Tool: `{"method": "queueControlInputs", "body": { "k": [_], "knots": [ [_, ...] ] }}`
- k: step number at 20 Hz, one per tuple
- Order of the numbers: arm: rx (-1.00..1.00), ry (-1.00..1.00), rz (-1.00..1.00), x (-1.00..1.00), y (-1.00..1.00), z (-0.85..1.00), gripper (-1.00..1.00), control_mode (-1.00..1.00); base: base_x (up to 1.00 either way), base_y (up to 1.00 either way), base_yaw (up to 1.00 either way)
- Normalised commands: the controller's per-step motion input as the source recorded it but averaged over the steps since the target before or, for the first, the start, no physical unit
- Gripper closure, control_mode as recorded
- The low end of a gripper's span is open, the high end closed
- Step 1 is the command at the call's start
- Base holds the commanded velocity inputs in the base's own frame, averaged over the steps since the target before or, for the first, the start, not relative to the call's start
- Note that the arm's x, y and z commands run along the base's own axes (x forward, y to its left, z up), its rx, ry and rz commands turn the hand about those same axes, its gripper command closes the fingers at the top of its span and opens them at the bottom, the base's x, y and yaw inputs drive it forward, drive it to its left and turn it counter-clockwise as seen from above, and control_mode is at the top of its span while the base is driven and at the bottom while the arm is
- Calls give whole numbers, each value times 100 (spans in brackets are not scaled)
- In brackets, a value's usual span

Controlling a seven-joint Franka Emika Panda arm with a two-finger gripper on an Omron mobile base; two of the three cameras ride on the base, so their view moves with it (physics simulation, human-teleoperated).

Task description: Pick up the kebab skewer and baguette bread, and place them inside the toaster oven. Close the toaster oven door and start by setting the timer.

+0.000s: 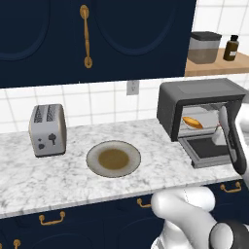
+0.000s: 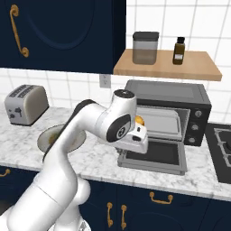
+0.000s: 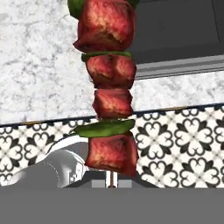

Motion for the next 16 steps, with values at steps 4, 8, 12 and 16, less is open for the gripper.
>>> {"method": "queueControlInputs", "body": {
  "k": [4, 8, 12, 16],
  "knots": [
    [0, 0, 30, 70, -43, 0, 100, -100, 0, 0, 0],
    [2, 0, 31, 70, -11, 0, 100, -100, 0, 0, 0],
    [0, 0, 23, 48, -26, -5, 100, -100, 0, 0, 0],
    [1, 0, 11, 29, -56, 0, 100, -100, 0, 0, 0]
  ]
}}
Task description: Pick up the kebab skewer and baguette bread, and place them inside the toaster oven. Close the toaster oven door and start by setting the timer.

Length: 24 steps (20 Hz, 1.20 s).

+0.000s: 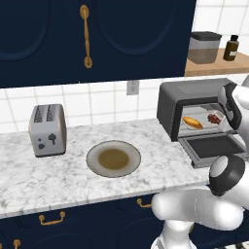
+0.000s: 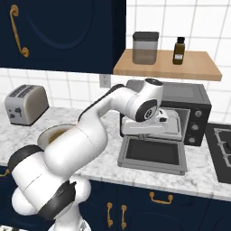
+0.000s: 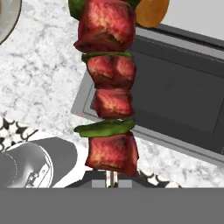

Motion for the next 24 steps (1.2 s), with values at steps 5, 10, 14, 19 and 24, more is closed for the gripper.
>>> {"method": "queueControlInputs", "body": {
  "k": [5, 10, 14, 19, 24],
  "knots": [
    [4, 0, 9, 27, -14, -11, 100, -100, 0, 0, 0],
    [3, 1, 1, 38, -29, -12, 100, -100, 0, 0, 0],
    [9, 0, 0, 19, -25, -25, 100, -100, 0, 0, 0],
    [10, -1, 0, 41, -3, -7, 100, -100, 0, 0, 0],
    [1, 0, 0, 34, -13, -4, 100, -100, 0, 0, 0]
  ]
}}
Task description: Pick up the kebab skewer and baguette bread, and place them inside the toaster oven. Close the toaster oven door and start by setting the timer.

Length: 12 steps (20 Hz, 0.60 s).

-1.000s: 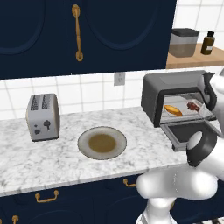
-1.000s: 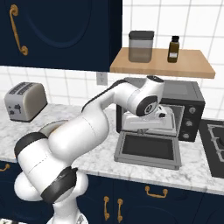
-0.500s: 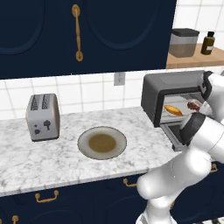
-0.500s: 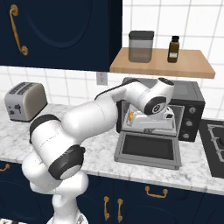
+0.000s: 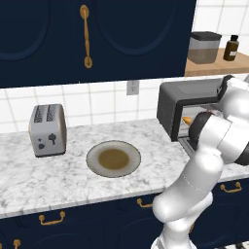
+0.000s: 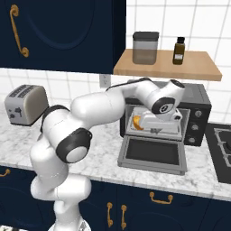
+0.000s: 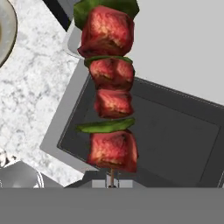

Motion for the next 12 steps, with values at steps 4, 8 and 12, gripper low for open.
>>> {"method": "queueControlInputs", "body": {
  "k": [4, 8, 12],
  "knots": [
    [1, -8, 0, 32, -2, -11, 100, -100, 0, 0, 0],
    [4, -11, 0, 34, 0, -16, 100, -100, 0, 0, 0],
    [4, -9, 0, 25, 0, -27, 100, -100, 0, 0, 0]
  ]
}}
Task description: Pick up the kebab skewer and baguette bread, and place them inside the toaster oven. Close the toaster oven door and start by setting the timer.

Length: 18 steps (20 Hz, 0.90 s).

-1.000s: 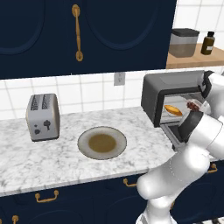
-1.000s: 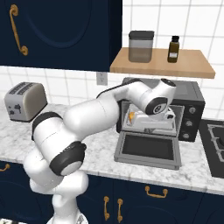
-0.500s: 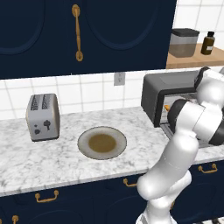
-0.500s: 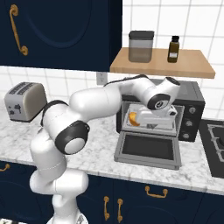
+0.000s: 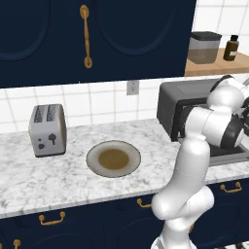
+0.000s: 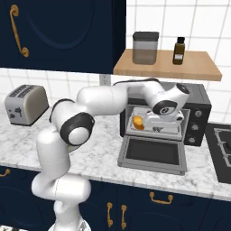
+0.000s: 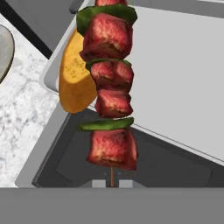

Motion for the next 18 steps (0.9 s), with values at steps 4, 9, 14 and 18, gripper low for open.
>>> {"method": "queueControlInputs", "body": {
  "k": [4, 9, 14, 18],
  "knots": [
    [2, -4, -1, 33, -4, -19, 100, -100, 0, 0, 0],
    [0, 0, 0, 34, -11, -1, 100, -100, 0, 0, 0],
    [0, -2, -4, 28, 0, -24, 100, -100, 0, 0, 0],
    [0, -2, -4, 38, 0, -20, 100, -100, 0, 0, 0]
  ]
}}
